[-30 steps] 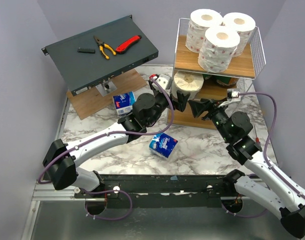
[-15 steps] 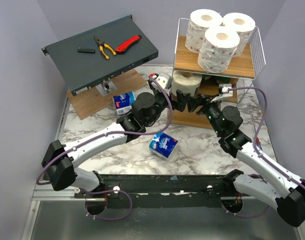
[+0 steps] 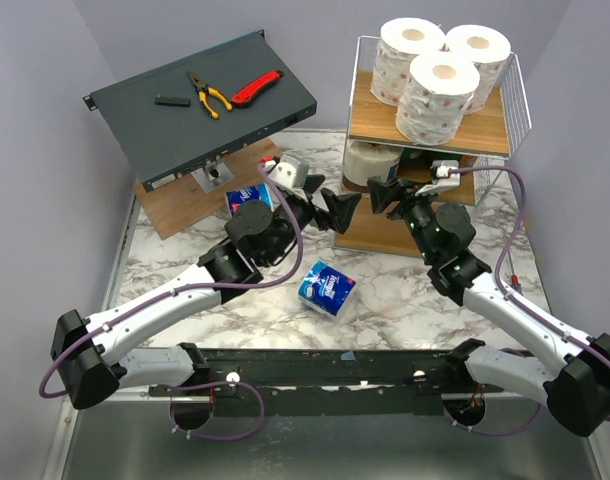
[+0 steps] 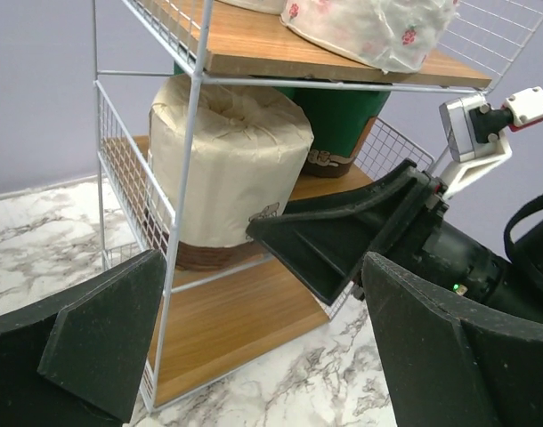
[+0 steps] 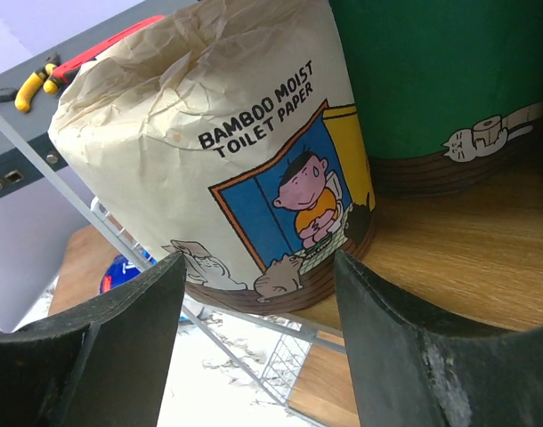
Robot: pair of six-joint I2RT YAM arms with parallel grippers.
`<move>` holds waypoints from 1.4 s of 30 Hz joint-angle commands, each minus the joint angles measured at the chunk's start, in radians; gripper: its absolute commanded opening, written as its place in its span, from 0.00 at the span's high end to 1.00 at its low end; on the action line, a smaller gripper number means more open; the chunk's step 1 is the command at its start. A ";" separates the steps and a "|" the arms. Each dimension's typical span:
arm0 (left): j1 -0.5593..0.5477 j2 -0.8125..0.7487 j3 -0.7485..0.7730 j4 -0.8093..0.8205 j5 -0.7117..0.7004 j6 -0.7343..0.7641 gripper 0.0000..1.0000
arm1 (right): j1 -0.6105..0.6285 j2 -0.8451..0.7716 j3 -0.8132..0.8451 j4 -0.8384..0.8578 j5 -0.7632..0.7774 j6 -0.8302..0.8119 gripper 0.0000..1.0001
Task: Place and organize the paper towels onto the shelf
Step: Place the paper towel on the shelf.
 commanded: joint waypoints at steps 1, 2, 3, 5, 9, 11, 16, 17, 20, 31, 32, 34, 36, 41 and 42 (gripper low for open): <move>0.001 -0.080 -0.056 -0.059 -0.003 -0.036 0.04 | -0.001 0.026 0.034 0.053 0.062 -0.025 0.31; 0.001 -0.094 -0.073 -0.065 -0.009 -0.041 0.04 | -0.003 0.031 0.037 0.054 0.068 -0.026 0.32; 0.001 -0.110 -0.087 -0.073 -0.014 -0.047 0.04 | -0.002 0.036 0.040 0.052 0.070 -0.024 0.31; 0.001 -0.138 -0.119 -0.088 -0.025 -0.057 0.04 | -0.002 0.040 0.040 0.055 0.070 -0.023 0.31; 0.000 -0.196 -0.183 -0.121 -0.057 -0.064 0.04 | -0.002 0.023 0.049 0.019 0.051 -0.015 0.27; 0.000 -0.226 -0.212 -0.137 -0.071 -0.063 0.04 | -0.001 -0.006 0.057 -0.027 0.027 -0.012 0.25; 0.001 -0.312 -0.283 -0.189 -0.104 -0.056 0.03 | -0.001 -0.157 0.069 -0.214 -0.007 0.003 0.15; 0.001 -0.329 -0.297 -0.202 -0.117 -0.058 0.03 | -0.002 -0.193 0.062 -0.245 -0.019 0.004 0.14; 0.003 -0.377 -0.341 -0.233 -0.141 -0.067 0.03 | -0.002 -0.316 0.042 -0.374 -0.072 0.002 0.12; 0.003 -0.490 -0.512 -0.330 -0.207 -0.197 0.04 | -0.002 -0.558 -0.161 -0.702 -0.132 0.284 0.12; 0.003 -0.501 -0.522 -0.336 -0.211 -0.217 0.04 | -0.001 -0.575 -0.188 -0.705 -0.110 0.326 0.12; 0.003 -0.526 -0.542 -0.336 -0.211 -0.246 0.04 | -0.002 -0.602 -0.231 -0.714 -0.059 0.434 0.13; 0.003 -0.549 -0.564 -0.335 -0.210 -0.267 0.03 | -0.001 -0.629 -0.278 -0.699 -0.041 0.517 0.12; 0.003 -0.596 -0.615 -0.336 -0.234 -0.366 0.01 | -0.001 -0.628 -0.354 -0.626 -0.088 0.579 0.05; 0.003 -0.602 -0.623 -0.336 -0.237 -0.388 0.01 | -0.002 -0.610 -0.356 -0.628 -0.092 0.598 0.01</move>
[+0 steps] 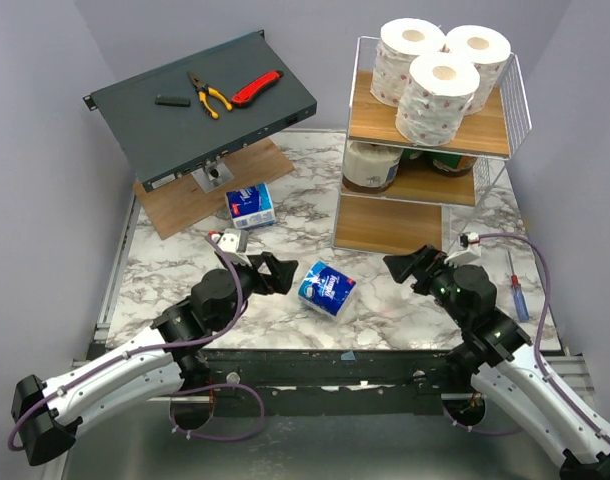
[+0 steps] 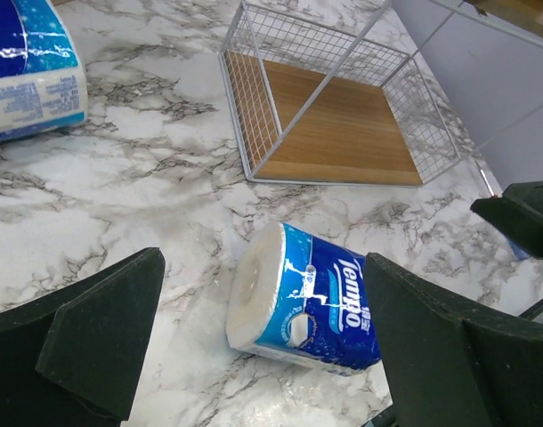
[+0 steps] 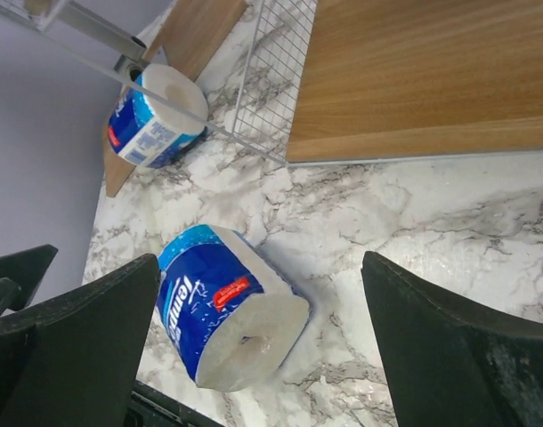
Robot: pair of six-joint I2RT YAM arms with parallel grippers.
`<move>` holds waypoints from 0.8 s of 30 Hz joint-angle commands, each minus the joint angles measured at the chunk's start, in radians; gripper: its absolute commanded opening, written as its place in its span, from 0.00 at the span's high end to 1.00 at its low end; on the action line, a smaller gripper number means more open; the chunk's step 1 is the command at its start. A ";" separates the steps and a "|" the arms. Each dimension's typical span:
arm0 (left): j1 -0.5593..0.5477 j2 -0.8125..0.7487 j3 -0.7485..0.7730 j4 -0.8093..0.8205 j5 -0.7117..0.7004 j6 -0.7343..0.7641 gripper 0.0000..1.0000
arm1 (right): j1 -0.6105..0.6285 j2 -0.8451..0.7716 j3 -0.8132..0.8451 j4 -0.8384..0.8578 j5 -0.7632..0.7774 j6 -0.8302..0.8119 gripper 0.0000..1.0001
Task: Place and organize the paper towels onto the shelf
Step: Place the paper towel on the shelf, then pick up the paper towel from the center of the board.
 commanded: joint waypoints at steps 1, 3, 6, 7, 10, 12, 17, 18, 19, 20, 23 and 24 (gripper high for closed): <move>0.003 -0.034 -0.041 -0.006 -0.041 -0.132 0.02 | -0.001 0.048 -0.022 0.038 -0.017 0.130 0.00; 0.005 -0.036 -0.049 0.001 -0.012 -0.151 0.01 | -0.001 0.109 -0.023 0.028 -0.030 0.180 0.00; 0.007 -0.018 -0.049 0.022 0.071 -0.137 0.01 | -0.002 0.196 -0.038 0.089 -0.155 0.149 0.00; 0.009 -0.005 -0.050 0.033 0.102 -0.125 0.02 | -0.002 0.211 -0.053 0.136 -0.217 0.142 0.00; 0.011 0.035 -0.040 0.047 0.187 -0.121 0.01 | -0.002 0.236 -0.117 0.293 -0.359 0.143 0.00; 0.012 0.064 -0.037 0.055 0.225 -0.128 0.02 | -0.002 0.237 -0.132 0.330 -0.380 0.149 0.01; 0.034 0.110 -0.056 0.097 0.291 -0.148 0.02 | -0.002 0.328 -0.107 0.350 -0.485 0.132 0.06; 0.040 0.117 -0.058 0.101 0.294 -0.151 0.02 | -0.001 0.359 -0.097 0.352 -0.512 0.132 0.06; 0.045 0.122 -0.063 0.106 0.296 -0.152 0.03 | -0.002 0.395 -0.090 0.361 -0.543 0.135 0.07; 0.050 0.127 -0.067 0.111 0.296 -0.153 0.03 | -0.002 0.422 -0.087 0.375 -0.568 0.143 0.08; 0.064 0.131 -0.081 0.116 0.288 -0.162 0.04 | 0.000 0.488 -0.087 0.417 -0.625 0.177 0.10; 0.067 0.129 -0.088 0.120 0.286 -0.162 0.04 | -0.001 0.499 -0.091 0.425 -0.632 0.191 0.10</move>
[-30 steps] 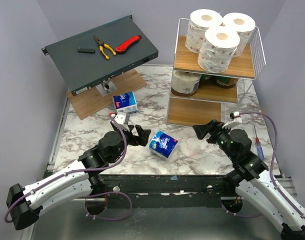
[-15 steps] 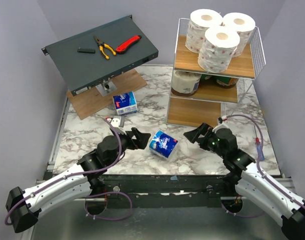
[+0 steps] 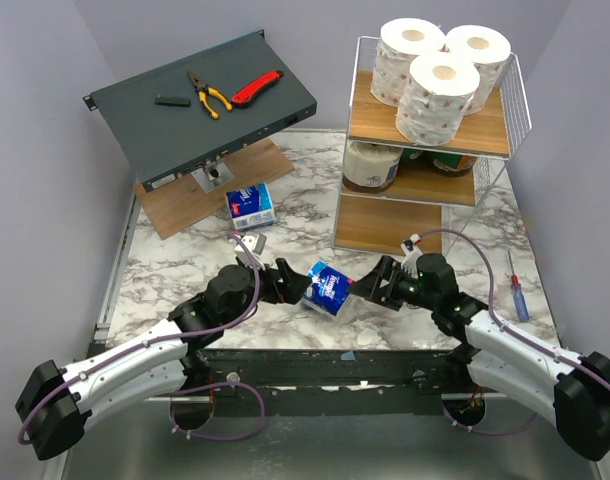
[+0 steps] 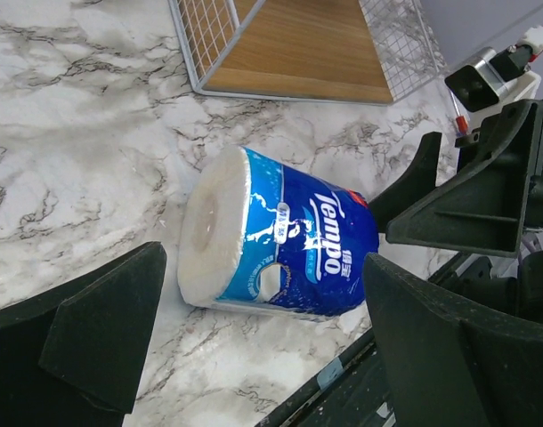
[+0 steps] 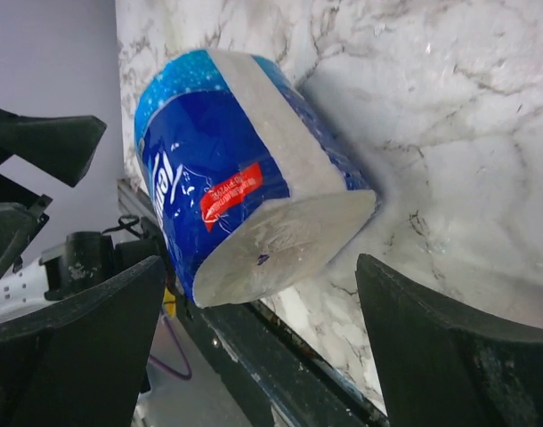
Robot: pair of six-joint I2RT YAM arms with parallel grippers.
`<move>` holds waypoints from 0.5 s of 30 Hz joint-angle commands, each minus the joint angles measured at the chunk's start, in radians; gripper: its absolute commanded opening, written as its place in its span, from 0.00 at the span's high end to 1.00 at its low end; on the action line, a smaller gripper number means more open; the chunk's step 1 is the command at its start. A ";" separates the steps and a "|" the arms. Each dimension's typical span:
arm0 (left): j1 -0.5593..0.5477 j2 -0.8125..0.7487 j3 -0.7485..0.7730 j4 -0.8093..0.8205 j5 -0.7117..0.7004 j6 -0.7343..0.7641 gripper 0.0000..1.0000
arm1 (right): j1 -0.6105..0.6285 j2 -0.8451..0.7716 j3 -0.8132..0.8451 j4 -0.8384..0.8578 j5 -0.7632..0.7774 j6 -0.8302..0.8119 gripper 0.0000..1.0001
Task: Place and organize the paper towels onto the shelf
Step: Pick up the paper towel from the center of the board.
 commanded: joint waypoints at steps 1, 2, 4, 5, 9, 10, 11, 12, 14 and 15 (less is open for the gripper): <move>0.020 -0.003 -0.035 0.046 0.028 -0.017 0.04 | 0.000 0.051 0.009 0.091 -0.137 0.054 0.11; 0.022 -0.006 -0.041 0.051 0.025 -0.017 0.05 | 0.000 0.051 0.000 0.108 -0.143 0.067 0.11; 0.025 -0.008 -0.051 0.059 0.016 -0.016 0.05 | 0.000 0.045 -0.011 0.130 -0.142 0.085 0.12; 0.026 -0.008 -0.054 0.061 0.014 -0.016 0.05 | 0.000 0.041 -0.016 0.144 -0.142 0.093 0.12; 0.031 0.001 -0.068 0.082 0.015 -0.015 0.05 | -0.001 0.043 -0.035 0.216 -0.142 0.141 0.15; 0.033 0.007 -0.072 0.088 0.018 -0.014 0.05 | -0.001 0.052 -0.035 0.230 -0.143 0.148 0.16; 0.034 0.012 -0.077 0.094 0.021 -0.015 0.06 | 0.000 0.066 -0.034 0.237 -0.145 0.153 0.17; 0.036 0.020 -0.080 0.102 0.026 -0.014 0.06 | 0.000 0.078 -0.033 0.242 -0.146 0.156 0.17; 0.039 0.033 -0.086 0.117 0.038 -0.011 0.06 | 0.004 0.098 -0.032 0.250 -0.148 0.164 0.19; 0.040 0.038 -0.088 0.125 0.044 -0.008 0.06 | 0.009 0.105 -0.031 0.252 -0.146 0.167 0.19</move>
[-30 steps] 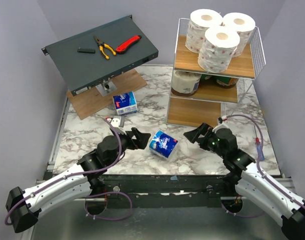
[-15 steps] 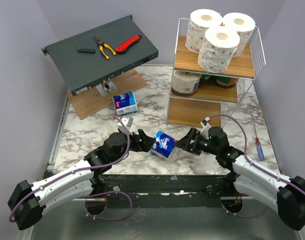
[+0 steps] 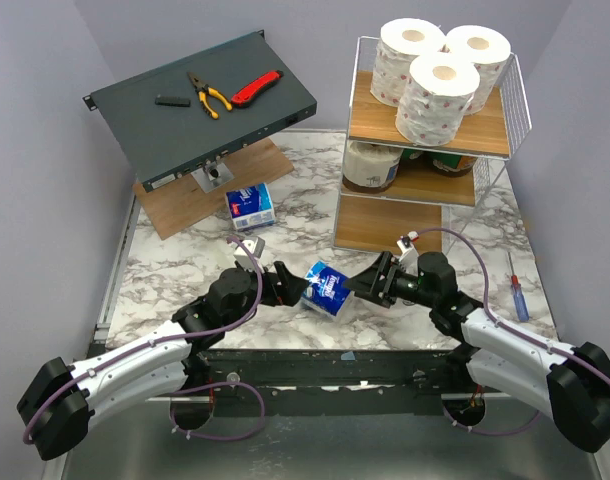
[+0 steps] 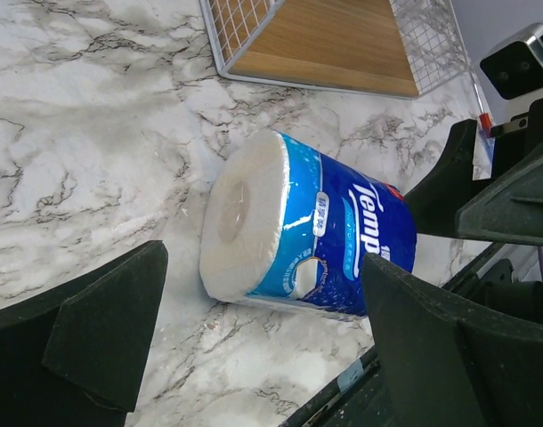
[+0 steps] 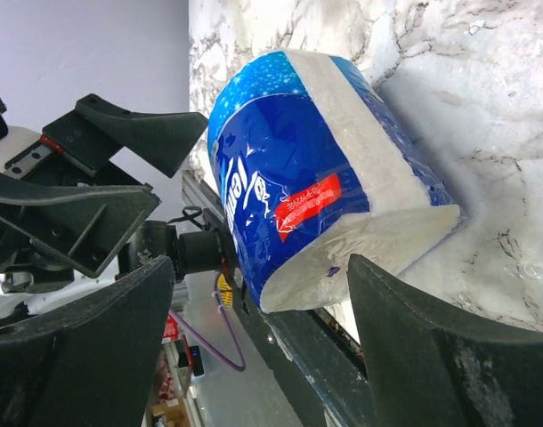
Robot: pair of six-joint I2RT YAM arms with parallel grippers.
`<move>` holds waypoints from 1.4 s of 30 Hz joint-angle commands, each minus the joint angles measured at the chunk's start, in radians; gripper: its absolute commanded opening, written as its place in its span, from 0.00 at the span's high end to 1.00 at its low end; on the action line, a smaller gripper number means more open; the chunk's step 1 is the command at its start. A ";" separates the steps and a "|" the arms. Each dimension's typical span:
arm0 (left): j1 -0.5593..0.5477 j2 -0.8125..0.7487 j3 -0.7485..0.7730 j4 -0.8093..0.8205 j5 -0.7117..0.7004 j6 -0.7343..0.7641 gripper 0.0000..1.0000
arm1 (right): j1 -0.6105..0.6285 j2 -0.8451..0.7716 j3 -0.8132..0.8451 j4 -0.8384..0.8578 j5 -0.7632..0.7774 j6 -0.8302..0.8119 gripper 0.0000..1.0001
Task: Place and organize the paper towels onto the shelf
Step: Pick up the paper towel from the center of the board.
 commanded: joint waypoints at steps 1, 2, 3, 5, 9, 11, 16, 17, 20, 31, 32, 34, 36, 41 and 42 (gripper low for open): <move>0.010 0.026 -0.017 0.067 0.041 0.004 0.06 | 0.012 0.040 -0.014 0.061 -0.032 0.040 0.19; 0.011 0.030 -0.019 0.074 0.046 0.005 0.07 | 0.015 0.048 -0.012 0.060 -0.033 0.042 0.19; 0.011 0.035 -0.019 0.080 0.050 0.007 0.07 | 0.019 0.060 -0.006 0.054 -0.035 0.043 0.19; 0.011 0.040 -0.020 0.095 0.064 0.010 0.08 | 0.025 0.091 0.004 0.032 -0.043 0.039 0.19; 0.011 0.051 -0.027 0.135 0.109 0.021 0.09 | 0.030 0.132 -0.018 0.092 -0.040 0.063 0.19; 0.011 0.060 -0.028 0.143 0.128 0.023 0.10 | 0.032 0.154 -0.016 0.122 -0.029 0.065 0.19; 0.012 0.081 -0.032 0.148 0.140 0.024 0.13 | 0.031 0.214 -0.006 0.203 -0.003 0.077 0.25; 0.011 0.084 -0.032 0.149 0.141 0.025 0.14 | 0.033 0.222 -0.008 0.229 -0.001 0.081 0.26; 0.011 0.097 -0.036 0.160 0.180 0.030 0.15 | 0.035 0.252 -0.008 0.265 0.002 0.086 0.29; 0.011 0.143 -0.028 0.163 0.195 0.033 0.16 | 0.043 0.293 0.026 0.266 -0.092 0.072 0.28; 0.011 0.143 -0.029 0.163 0.193 0.033 0.17 | 0.044 0.286 0.037 0.216 -0.098 0.058 0.27; 0.011 0.146 -0.031 0.166 0.193 0.033 0.17 | 0.046 0.274 0.047 0.137 -0.107 0.032 0.26; 0.011 0.149 -0.035 0.177 0.193 0.032 0.17 | 0.047 0.267 0.047 0.084 -0.110 0.019 0.25; 0.010 0.159 -0.039 0.201 0.210 0.025 0.20 | 0.047 0.277 0.017 0.177 -0.105 0.067 0.26; 0.010 0.163 -0.035 0.198 0.213 0.025 0.21 | 0.047 0.282 0.017 0.202 -0.096 0.077 0.27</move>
